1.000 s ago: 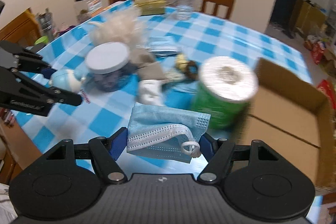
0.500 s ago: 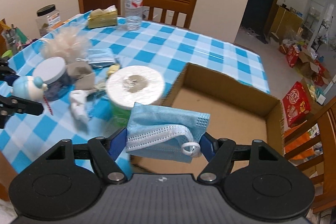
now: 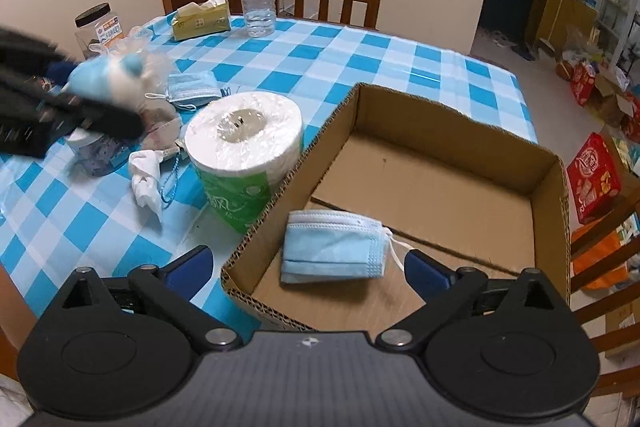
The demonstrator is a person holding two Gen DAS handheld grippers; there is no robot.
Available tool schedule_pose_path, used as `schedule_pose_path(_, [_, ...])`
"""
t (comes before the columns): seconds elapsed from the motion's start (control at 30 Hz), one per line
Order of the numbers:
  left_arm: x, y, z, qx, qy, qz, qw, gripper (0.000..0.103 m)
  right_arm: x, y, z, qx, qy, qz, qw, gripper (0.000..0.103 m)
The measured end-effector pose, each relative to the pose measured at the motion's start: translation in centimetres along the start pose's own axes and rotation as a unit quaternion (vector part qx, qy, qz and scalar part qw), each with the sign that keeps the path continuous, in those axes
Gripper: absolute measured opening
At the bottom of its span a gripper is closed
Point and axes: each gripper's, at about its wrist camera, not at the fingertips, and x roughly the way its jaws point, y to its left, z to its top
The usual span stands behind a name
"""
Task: Organize soft objects
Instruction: 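Carry the toy and mask into the cardboard box and open both tools, then move both tools back over the table toward the remaining items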
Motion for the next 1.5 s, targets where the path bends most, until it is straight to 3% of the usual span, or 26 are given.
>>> schedule_pose_path(0.2, [2.2,-2.8,3.3,0.015,-0.021,-0.022,0.9994,0.044,-0.5,-0.9,-0.8,0.004,-0.006,-0.012,1.000,0.103])
schedule_pose_path(0.5, [6.7,-6.6,6.4,0.029,-0.018,-0.051,0.9981,0.045,-1.0,-2.2,-1.8,0.029,-0.009,-0.020,0.999,0.103])
schedule_pose_path(0.53, [7.1,-6.8,6.5,0.030,-0.017,-0.051,0.9981,0.049,-1.0,-2.3,-1.9,0.029,-0.009,-0.021,0.999,0.103])
schedule_pose_path(0.57, [7.5,-6.9,6.6,0.030,-0.018,-0.050,0.9982,0.066,-1.0,-2.3,-1.9,0.030,-0.010,-0.023,0.999,0.103])
schedule_pose_path(0.63, [8.1,-7.0,6.5,0.029,-0.022,-0.046,0.9983,0.087,-1.1,-2.4,-1.9,0.032,-0.013,-0.024,0.999,0.103])
schedule_pose_path(0.67, [8.2,-7.0,6.5,0.029,-0.023,-0.040,0.9985,0.087,-1.0,-2.5,-1.9,0.034,-0.013,-0.023,0.999,0.103])
schedule_pose_path(0.9, [6.5,-6.4,5.5,0.023,-0.055,-0.011,0.9982,0.096,-0.5,-2.1,-1.8,0.024,-0.014,-0.027,0.999,0.103])
schedule_pose_path(1.5, [2.6,-2.1,-0.9,-0.047,-0.022,0.050,0.9974,0.099,-0.8,0.0,-1.5,-0.001,-0.016,-0.011,1.000,0.103])
